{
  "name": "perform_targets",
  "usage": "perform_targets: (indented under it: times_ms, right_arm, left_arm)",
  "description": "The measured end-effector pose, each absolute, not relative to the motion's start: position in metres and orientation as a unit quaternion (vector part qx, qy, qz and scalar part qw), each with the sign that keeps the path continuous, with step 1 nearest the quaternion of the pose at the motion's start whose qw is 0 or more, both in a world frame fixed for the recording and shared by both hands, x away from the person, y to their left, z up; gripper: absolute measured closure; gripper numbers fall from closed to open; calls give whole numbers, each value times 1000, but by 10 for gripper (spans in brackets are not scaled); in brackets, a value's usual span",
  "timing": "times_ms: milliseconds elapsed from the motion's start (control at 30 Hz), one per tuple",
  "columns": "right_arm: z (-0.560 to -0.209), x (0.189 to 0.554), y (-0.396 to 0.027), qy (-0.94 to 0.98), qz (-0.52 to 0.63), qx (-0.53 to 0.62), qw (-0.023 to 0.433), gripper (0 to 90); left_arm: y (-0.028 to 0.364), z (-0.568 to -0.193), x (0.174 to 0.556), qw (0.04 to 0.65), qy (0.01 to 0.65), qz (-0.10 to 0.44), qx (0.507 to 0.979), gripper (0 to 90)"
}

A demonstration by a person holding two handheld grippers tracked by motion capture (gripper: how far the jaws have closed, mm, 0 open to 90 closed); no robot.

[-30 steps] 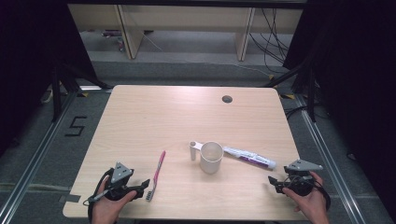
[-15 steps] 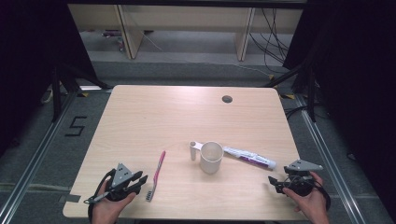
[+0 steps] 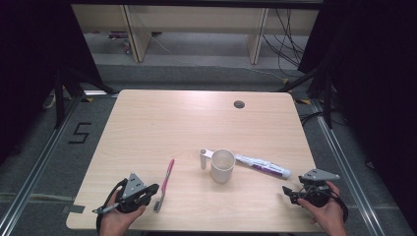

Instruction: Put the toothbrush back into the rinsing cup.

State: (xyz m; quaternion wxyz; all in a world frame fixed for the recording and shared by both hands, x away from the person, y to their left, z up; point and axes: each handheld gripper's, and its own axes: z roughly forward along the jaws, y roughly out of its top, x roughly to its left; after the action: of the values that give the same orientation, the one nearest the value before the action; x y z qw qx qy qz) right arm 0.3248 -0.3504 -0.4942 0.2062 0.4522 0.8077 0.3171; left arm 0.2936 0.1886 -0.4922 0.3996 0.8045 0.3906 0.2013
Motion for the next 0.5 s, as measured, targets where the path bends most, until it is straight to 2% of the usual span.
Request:
perform_targets:
  times_ms: [500]
  right_arm:
    - [-495, 326, -351, 812, 316, 448, 203, 243]
  left_arm:
    - [183, -491, 299, 381, 367, 204, 824, 894]
